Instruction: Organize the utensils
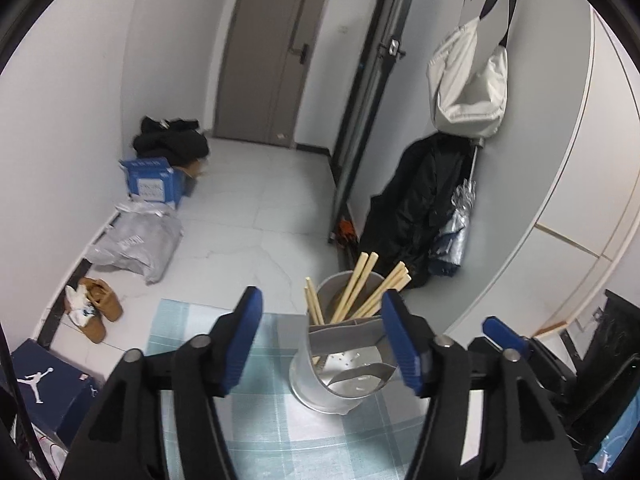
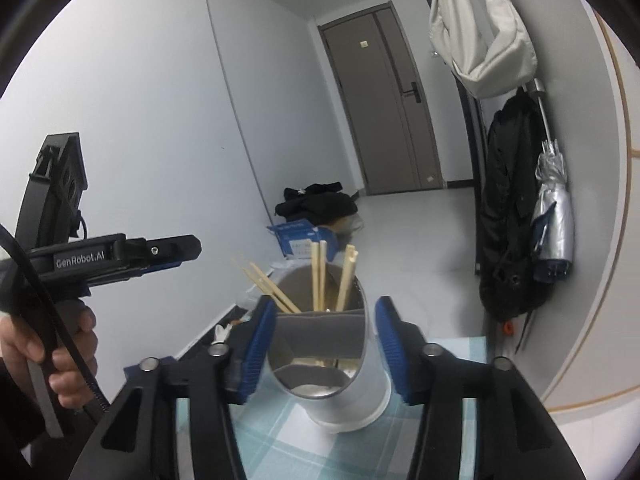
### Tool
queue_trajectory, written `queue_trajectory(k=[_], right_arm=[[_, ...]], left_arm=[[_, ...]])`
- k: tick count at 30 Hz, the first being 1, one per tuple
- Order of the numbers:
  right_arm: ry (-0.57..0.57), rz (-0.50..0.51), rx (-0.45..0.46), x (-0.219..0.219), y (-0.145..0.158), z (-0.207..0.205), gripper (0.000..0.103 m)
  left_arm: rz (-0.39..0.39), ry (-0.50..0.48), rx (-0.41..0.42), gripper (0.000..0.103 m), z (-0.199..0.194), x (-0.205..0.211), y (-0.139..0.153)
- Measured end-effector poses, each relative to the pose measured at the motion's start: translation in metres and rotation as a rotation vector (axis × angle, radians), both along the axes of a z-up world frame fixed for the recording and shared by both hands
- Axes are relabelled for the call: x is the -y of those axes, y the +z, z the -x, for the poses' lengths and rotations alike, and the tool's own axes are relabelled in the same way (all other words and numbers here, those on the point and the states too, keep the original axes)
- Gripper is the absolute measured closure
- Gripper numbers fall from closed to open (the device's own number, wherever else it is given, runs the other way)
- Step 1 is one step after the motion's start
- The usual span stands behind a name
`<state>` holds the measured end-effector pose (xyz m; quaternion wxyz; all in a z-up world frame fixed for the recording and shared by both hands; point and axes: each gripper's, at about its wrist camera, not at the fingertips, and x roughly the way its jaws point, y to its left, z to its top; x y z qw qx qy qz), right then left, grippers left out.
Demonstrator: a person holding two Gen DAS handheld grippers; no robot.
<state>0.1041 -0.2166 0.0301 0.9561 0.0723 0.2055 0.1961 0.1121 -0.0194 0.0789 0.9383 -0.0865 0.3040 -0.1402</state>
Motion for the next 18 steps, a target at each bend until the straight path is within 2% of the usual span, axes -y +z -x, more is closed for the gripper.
queue_trajectory(k=[4, 6, 10, 14, 18], right_arm=[[0.011, 0.015, 0.035, -0.005, 0.012, 0.015, 0.037], [0.015, 0.02, 0.047, -0.008, 0.018, 0.022, 0.034], [0.001, 0.034, 0.076, -0.013, 0.025, 0.035, 0.022], [-0.022, 0.04, 0.101, -0.014, 0.027, 0.049, 0.016], [-0.059, 0.045, 0.133, -0.014, 0.023, 0.063, 0.003]], left_arm=[[-0.025, 0.055, 0.056, 0.021, 0.014, -0.006, 0.011], [-0.033, 0.078, 0.083, 0.016, 0.019, -0.008, 0.015], [-0.032, 0.126, 0.128, 0.002, 0.029, -0.015, 0.017], [-0.038, 0.168, 0.171, 0.001, 0.041, -0.022, 0.012], [-0.041, 0.201, 0.176, 0.001, 0.049, -0.03, 0.001]])
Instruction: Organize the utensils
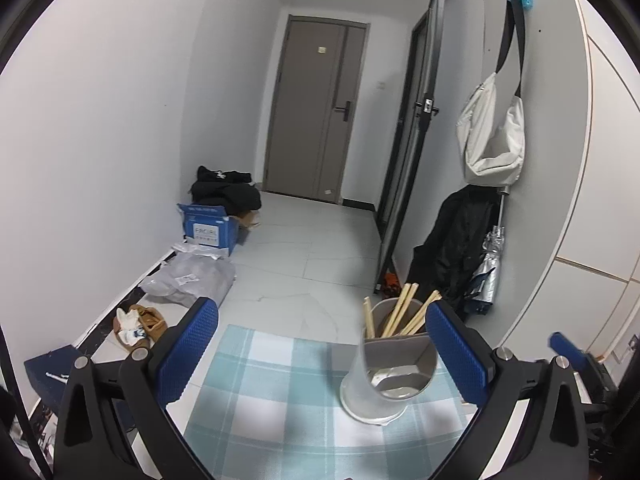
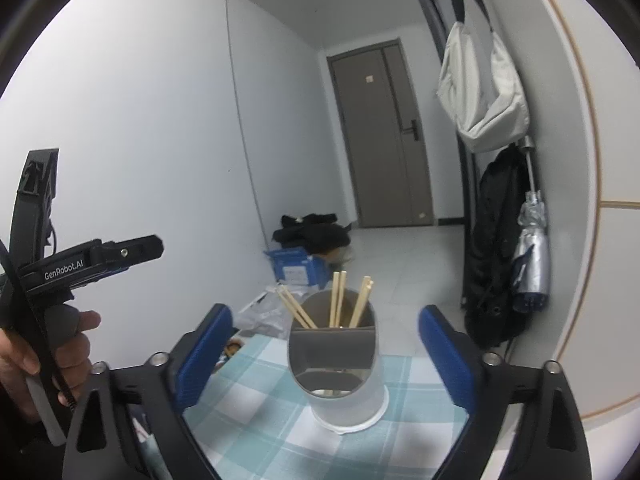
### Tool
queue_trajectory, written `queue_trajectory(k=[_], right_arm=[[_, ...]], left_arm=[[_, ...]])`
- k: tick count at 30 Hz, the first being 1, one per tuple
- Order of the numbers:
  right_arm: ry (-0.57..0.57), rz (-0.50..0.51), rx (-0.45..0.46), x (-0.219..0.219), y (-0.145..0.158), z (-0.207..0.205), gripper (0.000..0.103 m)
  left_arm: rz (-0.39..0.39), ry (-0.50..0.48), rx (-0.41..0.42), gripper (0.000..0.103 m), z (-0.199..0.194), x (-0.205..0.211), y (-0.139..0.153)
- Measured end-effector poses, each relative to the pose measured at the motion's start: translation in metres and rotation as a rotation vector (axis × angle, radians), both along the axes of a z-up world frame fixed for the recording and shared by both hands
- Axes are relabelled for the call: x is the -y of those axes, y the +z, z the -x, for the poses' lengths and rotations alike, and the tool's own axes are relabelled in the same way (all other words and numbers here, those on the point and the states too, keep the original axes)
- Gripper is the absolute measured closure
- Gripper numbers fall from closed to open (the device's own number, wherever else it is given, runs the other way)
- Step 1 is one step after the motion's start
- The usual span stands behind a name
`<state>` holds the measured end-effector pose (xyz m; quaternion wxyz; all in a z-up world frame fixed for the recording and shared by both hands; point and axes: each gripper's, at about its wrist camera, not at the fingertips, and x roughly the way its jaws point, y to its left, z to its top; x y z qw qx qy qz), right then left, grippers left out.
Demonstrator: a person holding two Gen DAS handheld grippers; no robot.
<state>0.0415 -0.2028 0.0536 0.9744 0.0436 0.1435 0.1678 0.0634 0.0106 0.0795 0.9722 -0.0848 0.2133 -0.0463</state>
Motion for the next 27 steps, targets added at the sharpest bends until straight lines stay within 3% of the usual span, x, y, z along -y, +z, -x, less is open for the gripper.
queue_trajectory(k=[5, 15, 27], right_arm=[[-0.039, 0.056, 0.039, -0.005, -0.01, 0.013, 0.0], [-0.074, 0.019, 0.022, 0.002, -0.014, 0.014, 0.0], [-0.092, -0.021, 0.002, 0.008, -0.017, 0.013, 0.0]], left_arm=[[-0.011, 0.03, 0.002, 0.001, 0.004, -0.002, -0.011], [-0.048, 0.04, 0.051, 0.001, 0.02, 0.0, -0.021], [-0.04, 0.053, 0.005, 0.001, 0.018, -0.001, -0.03]])
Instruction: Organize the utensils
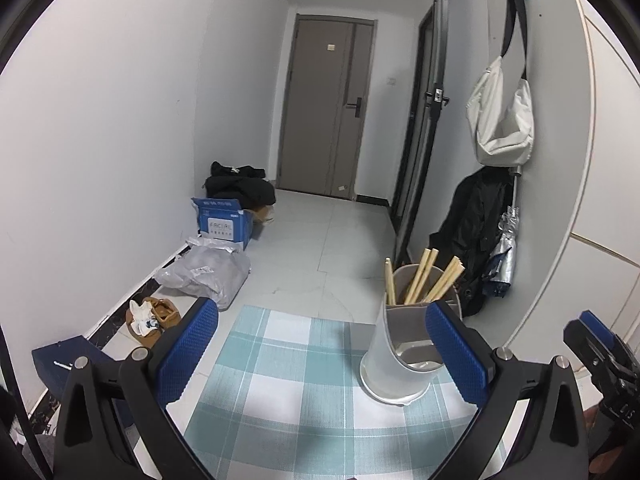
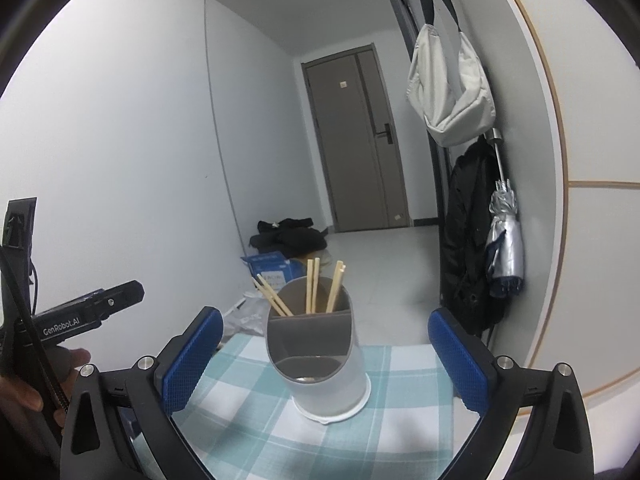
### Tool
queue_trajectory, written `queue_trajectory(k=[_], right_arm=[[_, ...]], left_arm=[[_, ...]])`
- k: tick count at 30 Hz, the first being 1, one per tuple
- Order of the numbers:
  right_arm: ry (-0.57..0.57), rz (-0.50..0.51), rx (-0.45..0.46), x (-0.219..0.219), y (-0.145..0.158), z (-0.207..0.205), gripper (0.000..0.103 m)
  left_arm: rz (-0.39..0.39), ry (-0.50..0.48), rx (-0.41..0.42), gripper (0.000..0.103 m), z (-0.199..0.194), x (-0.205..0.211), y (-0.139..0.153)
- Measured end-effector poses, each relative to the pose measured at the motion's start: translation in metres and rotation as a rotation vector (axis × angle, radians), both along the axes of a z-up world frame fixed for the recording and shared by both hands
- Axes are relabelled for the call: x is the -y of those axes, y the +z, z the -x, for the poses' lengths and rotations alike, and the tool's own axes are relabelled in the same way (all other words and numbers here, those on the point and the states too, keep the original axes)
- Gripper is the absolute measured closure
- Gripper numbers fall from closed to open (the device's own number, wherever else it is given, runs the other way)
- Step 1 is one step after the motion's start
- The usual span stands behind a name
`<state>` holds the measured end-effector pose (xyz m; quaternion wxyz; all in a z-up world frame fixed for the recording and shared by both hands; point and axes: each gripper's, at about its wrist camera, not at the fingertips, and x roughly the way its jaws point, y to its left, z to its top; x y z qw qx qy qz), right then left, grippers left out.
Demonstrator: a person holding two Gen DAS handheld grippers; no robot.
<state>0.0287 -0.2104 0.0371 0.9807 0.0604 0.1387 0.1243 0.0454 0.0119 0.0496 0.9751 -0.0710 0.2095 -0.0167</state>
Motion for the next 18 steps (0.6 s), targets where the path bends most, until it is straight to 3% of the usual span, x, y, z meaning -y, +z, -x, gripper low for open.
queue_trajectory(k=[18], right_arm=[[0.001, 0.018, -0.001, -0.0031, -0.0021, 0.0022, 0.0]], left_arm=[[0.009, 0.01, -0.013, 0.001, -0.0021, -0.0034, -0.001]])
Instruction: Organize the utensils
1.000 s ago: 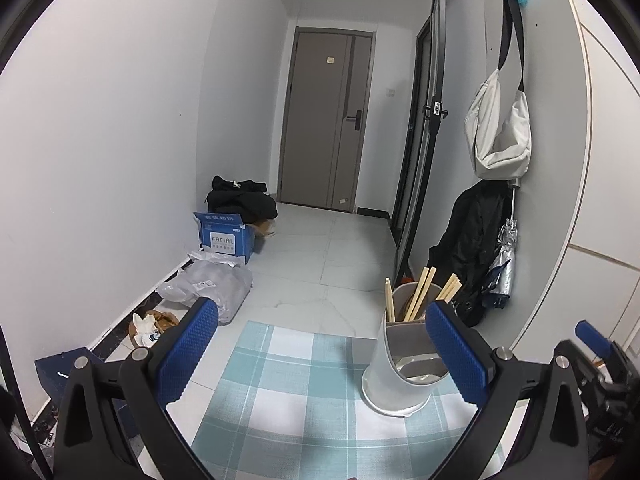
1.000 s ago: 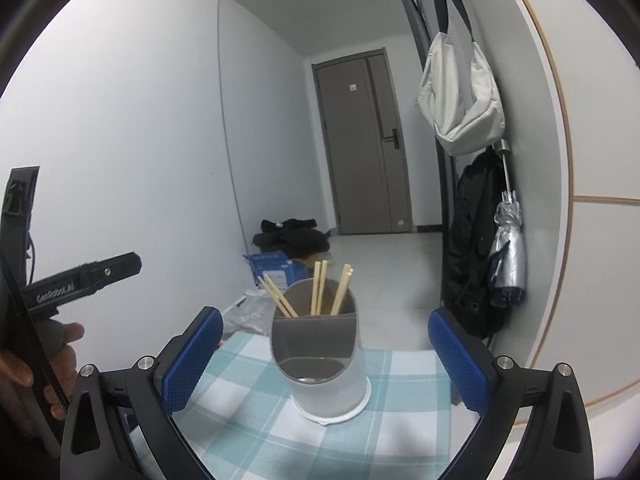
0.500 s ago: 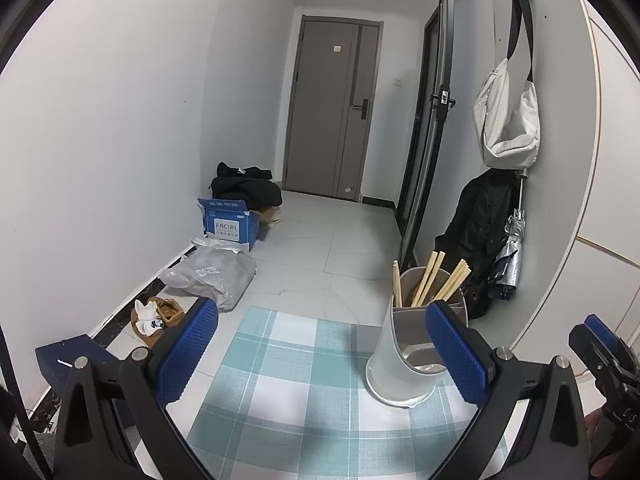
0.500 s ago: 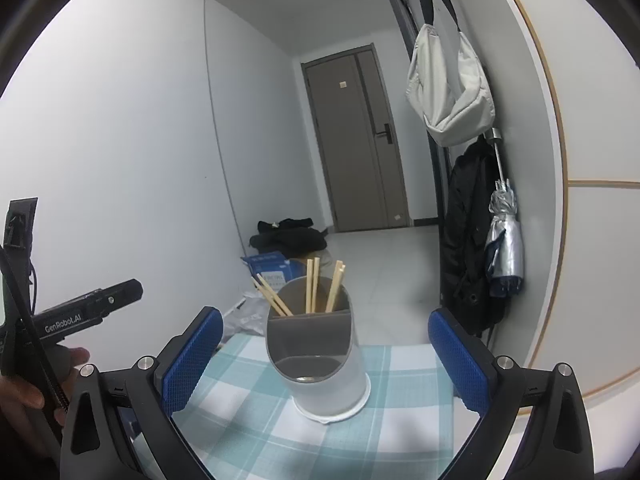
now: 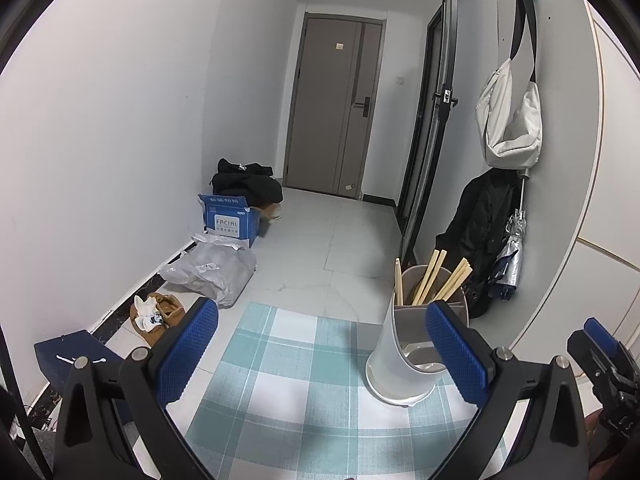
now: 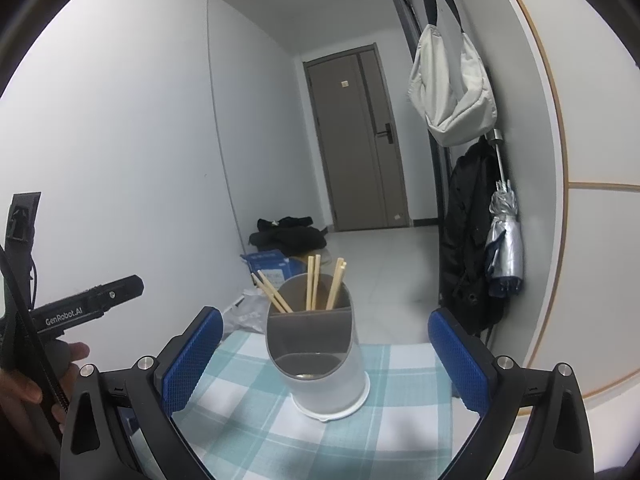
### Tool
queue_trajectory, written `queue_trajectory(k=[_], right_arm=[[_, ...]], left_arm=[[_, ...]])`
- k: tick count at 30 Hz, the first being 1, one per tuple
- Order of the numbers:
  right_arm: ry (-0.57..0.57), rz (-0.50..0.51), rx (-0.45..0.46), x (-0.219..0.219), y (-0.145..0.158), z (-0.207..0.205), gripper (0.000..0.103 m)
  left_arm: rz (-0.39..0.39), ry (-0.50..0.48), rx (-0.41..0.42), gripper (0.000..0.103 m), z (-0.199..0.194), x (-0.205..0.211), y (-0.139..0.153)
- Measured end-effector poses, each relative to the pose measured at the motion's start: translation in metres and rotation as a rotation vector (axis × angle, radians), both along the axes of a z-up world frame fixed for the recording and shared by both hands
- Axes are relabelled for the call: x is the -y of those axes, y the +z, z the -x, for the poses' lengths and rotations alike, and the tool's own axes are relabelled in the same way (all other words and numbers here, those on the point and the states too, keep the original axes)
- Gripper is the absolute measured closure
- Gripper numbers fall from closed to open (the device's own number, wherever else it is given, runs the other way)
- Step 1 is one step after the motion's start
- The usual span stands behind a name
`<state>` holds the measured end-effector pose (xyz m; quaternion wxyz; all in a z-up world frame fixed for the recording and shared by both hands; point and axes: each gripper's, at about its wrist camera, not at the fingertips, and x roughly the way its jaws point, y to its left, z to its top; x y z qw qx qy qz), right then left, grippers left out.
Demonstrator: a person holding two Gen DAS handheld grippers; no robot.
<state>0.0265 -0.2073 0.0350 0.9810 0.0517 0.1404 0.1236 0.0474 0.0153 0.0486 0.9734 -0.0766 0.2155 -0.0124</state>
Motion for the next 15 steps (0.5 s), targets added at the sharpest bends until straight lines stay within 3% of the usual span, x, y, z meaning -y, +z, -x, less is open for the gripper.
queue_trajectory(k=[15], right_arm=[[-0.005, 0.005, -0.01, 0.0003, -0.0022, -0.0026, 0.0]], left_arm=[[-0.012, 0.004, -0.001, 0.001, 0.0002, 0.0024, -0.0007]])
